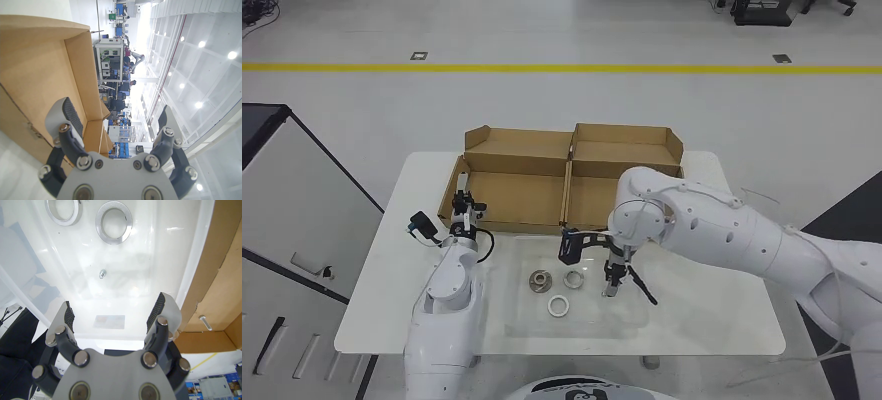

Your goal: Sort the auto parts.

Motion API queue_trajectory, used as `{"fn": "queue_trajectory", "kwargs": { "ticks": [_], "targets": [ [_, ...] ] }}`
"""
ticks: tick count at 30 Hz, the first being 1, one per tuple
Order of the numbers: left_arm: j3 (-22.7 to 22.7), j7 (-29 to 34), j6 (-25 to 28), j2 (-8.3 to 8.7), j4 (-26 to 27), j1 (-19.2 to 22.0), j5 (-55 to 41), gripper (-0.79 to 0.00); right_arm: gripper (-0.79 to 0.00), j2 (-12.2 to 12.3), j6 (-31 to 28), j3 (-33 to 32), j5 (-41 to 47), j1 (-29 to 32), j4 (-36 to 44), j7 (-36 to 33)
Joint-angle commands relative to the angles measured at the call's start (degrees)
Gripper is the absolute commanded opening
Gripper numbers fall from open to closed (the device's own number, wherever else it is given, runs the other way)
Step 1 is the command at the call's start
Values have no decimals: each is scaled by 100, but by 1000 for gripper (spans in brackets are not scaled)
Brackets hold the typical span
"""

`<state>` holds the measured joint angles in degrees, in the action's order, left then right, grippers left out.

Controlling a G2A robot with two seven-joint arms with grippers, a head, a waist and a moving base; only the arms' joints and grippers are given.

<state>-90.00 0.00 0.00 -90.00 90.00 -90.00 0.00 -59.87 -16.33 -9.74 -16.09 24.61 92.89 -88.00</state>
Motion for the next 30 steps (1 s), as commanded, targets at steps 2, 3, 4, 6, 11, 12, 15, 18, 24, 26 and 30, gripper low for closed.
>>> {"fn": "queue_trajectory", "kwargs": {
  "ticks": [2,3,4,6,11,12,15,18,24,26,30],
  "targets": [
    [0,0,0,0,0,0,0,0,0,-29,0,0,-93,38,-6,0],
    [0,0,0,0,0,0,0,0,0,-45,0,0,-106,54,-2,0],
    [0,0,0,0,0,0,0,0,0,-57,0,0,-100,61,9,0],
    [0,0,0,0,0,0,0,0,0,-77,0,0,-90,66,20,0],
    [0,0,0,0,0,0,0,0,0,-108,0,0,-51,103,6,0],
    [0,0,0,0,0,0,0,0,0,-113,0,0,-44,111,4,0],
    [0,0,0,0,0,0,0,0,0,-125,0,0,-14,135,20,0],
    [0,0,0,0,0,0,0,0,0,-131,0,0,4,164,29,0],
    [0,0,0,0,0,0,0,0,0,-133,0,0,64,200,-12,0],
    [0,0,0,0,0,0,0,0,0,-133,0,0,64,200,-12,0],
    [0,0,0,0,0,0,0,0,0,-133,0,0,64,200,-12,0]
  ]
}}
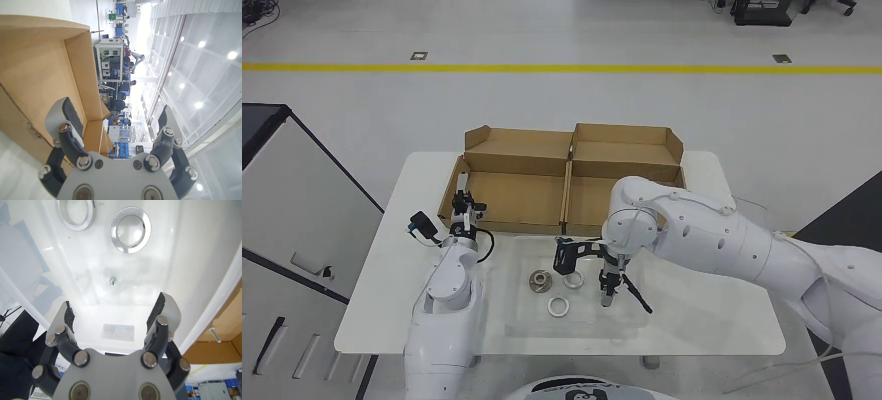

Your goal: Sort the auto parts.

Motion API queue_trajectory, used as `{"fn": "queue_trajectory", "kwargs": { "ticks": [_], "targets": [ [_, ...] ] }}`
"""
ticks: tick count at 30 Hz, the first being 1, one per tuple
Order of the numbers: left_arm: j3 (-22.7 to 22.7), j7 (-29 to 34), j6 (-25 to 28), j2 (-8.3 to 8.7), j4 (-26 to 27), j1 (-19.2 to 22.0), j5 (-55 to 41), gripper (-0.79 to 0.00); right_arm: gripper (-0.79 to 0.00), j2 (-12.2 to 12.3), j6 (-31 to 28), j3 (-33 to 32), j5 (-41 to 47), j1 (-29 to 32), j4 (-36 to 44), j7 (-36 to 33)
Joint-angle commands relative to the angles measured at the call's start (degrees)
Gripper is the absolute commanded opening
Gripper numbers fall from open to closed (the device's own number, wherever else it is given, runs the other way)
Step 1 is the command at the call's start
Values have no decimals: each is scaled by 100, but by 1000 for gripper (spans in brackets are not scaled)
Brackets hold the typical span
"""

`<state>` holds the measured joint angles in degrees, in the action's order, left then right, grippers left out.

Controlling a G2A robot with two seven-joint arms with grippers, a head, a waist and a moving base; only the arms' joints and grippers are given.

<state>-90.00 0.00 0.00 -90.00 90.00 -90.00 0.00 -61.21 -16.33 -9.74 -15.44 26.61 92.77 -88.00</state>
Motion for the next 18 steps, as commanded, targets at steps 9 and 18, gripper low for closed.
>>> {"fn": "queue_trajectory", "kwargs": {
  "ticks": [9,18],
  "targets": [
    [0,0,0,0,0,0,0,0,0,-27,111,0,-197,95,189,39],
    [0,0,0,0,0,0,0,0,0,-173,230,0,-602,264,135,0]
  ]
}}
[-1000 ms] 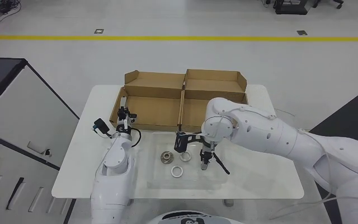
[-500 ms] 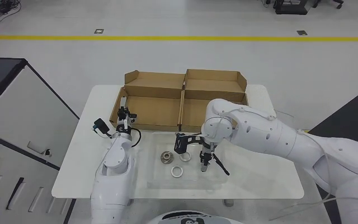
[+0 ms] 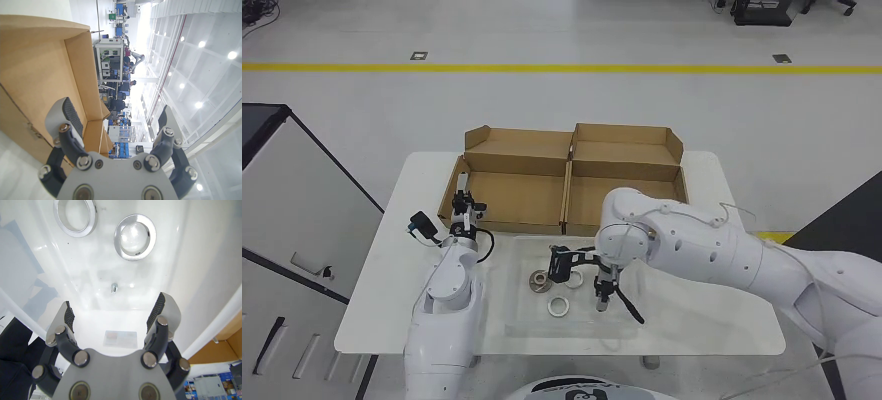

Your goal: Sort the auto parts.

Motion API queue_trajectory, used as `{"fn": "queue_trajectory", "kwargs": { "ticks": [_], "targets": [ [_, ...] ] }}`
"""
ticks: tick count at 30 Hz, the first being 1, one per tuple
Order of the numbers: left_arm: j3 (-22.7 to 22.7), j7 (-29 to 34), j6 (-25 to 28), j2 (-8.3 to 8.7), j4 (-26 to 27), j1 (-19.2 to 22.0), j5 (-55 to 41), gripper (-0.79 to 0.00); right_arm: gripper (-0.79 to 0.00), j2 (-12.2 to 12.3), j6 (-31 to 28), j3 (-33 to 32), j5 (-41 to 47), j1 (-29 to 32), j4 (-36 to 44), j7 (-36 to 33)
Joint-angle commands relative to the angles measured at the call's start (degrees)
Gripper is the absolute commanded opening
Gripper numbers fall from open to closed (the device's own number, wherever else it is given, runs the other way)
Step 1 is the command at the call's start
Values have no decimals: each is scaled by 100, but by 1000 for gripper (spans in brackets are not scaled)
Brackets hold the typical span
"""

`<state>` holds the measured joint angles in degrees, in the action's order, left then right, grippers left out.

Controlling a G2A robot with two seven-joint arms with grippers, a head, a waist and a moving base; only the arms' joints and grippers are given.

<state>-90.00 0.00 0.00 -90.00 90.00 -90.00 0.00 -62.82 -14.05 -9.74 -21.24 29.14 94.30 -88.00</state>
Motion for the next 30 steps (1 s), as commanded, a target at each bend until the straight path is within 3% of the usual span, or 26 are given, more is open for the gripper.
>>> {"fn": "queue_trajectory", "kwargs": {
  "ticks": [1,3,4,5,7,30],
  "targets": [
    [0,0,0,0,0,0,0,0,0,-26,-4,0,-61,27,-46,0],
    [0,0,0,0,0,0,0,0,-34,-56,-6,0,-124,69,-107,0],
    [0,0,0,0,0,0,0,0,-209,-71,-10,0,-137,83,-148,0],
    [0,0,0,0,0,0,0,0,-323,-87,-9,0,-155,100,-196,0],
    [0,0,0,0,0,0,0,0,-397,-119,-3,0,-201,129,-288,0],
    [0,0,0,0,0,0,0,0,-443,-262,-99,0,-276,278,-553,0]
  ]
}}
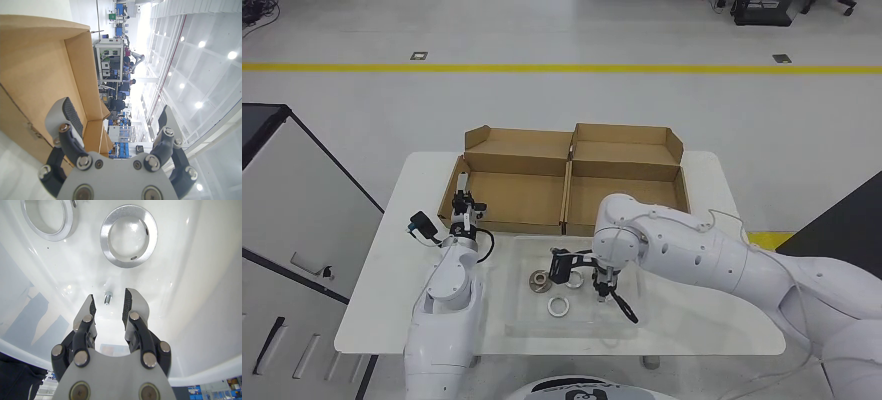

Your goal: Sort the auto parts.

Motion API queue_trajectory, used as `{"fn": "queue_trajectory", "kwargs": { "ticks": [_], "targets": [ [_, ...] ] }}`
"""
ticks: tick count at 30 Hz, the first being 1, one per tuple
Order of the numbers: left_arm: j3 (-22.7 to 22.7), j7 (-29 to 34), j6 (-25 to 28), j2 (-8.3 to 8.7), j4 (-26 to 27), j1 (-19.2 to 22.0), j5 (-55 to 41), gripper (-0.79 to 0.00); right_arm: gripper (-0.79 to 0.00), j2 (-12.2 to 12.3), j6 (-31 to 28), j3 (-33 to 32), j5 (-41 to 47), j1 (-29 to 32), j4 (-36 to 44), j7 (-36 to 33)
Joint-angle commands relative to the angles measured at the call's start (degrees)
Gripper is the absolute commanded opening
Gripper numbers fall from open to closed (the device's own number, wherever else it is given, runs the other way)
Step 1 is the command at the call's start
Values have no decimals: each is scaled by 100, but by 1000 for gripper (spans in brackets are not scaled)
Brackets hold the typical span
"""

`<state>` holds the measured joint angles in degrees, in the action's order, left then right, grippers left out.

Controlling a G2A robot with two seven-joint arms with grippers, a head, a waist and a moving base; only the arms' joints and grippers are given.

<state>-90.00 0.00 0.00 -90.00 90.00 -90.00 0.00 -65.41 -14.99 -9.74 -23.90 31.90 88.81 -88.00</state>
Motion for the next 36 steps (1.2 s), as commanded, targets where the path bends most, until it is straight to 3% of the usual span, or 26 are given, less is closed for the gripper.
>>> {"fn": "queue_trajectory", "kwargs": {
  "ticks": [1,4,8,20,36],
  "targets": [
    [0,0,0,0,0,0,0,0,-456,-7,-4,0,-19,6,-12,0],
    [0,0,0,0,0,0,0,0,-542,-19,15,0,-29,6,-21,0],
    [0,0,0,0,0,0,0,0,-785,-33,17,0,-44,13,-48,0],
    [0,0,0,0,0,0,0,0,-785,46,155,0,275,-191,119,0],
    [0,0,0,0,0,0,0,0,-785,669,518,-275,1100,-547,601,24]
  ]
}}
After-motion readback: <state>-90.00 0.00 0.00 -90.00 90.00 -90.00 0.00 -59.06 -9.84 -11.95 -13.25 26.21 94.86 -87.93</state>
